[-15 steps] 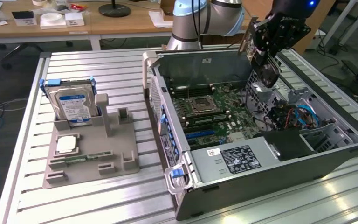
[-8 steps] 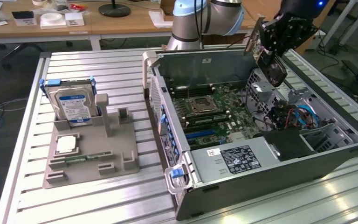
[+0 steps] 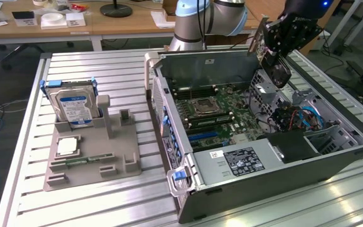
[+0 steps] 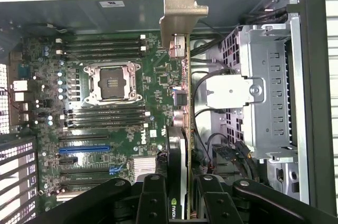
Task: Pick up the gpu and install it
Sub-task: 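Insert the gpu into the slot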
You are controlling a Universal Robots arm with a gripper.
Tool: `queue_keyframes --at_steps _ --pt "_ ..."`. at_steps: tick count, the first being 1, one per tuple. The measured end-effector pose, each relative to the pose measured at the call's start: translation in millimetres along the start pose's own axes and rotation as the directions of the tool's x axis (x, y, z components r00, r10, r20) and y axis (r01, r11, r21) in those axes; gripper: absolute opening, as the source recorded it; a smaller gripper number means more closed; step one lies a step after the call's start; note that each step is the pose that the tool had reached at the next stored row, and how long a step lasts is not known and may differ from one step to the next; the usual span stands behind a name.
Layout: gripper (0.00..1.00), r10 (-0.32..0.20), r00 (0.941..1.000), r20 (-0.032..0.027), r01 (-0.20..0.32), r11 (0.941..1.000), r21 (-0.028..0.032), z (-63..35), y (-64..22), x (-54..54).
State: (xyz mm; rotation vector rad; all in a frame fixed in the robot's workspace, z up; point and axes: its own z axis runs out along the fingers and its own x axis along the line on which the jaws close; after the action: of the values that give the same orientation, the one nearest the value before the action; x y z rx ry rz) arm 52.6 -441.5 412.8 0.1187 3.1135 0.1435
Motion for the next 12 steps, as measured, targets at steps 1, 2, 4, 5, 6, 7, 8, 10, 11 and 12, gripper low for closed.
queue_keyframes --at_steps 1,2,4,5,6,7,8,10,11,12 --pt "0.27 0.000 1.0000 0.0000 0.000 1.0000 0.0000 0.0 0.0 0.0" --pt "0.27 0.000 1.0000 0.0000 0.000 1.0000 0.0000 0.0 0.0 0.0" --pt "0.27 0.000 1.0000 -0.0001 0.000 1.0000 0.0000 0.0 0.0 0.0" --pt "0.27 0.000 1.0000 -0.0001 0.000 1.0000 0.0000 0.0 0.0 0.0" --pt "0.27 0.000 1.0000 0.0000 0.000 1.0000 0.0000 0.0 0.0 0.0" --pt "0.27 0.000 1.0000 -0.0001 0.000 1.0000 0.0000 0.0 0.0 0.0" --pt "0.27 -0.002 1.0000 -0.0002 0.002 1.0000 0.0000 0.0 0.0 0.0" --pt "0.27 -0.014 0.9999 -0.0013 0.014 0.9999 -0.0003 0.1 0.0 0.0" --pt "0.27 -0.025 0.9997 -0.0024 0.025 0.9997 -0.0006 0.1 0.0 0.0" --pt "0.27 -0.038 0.9993 -0.0035 0.038 0.9993 -0.0009 0.1 0.0 0.0"
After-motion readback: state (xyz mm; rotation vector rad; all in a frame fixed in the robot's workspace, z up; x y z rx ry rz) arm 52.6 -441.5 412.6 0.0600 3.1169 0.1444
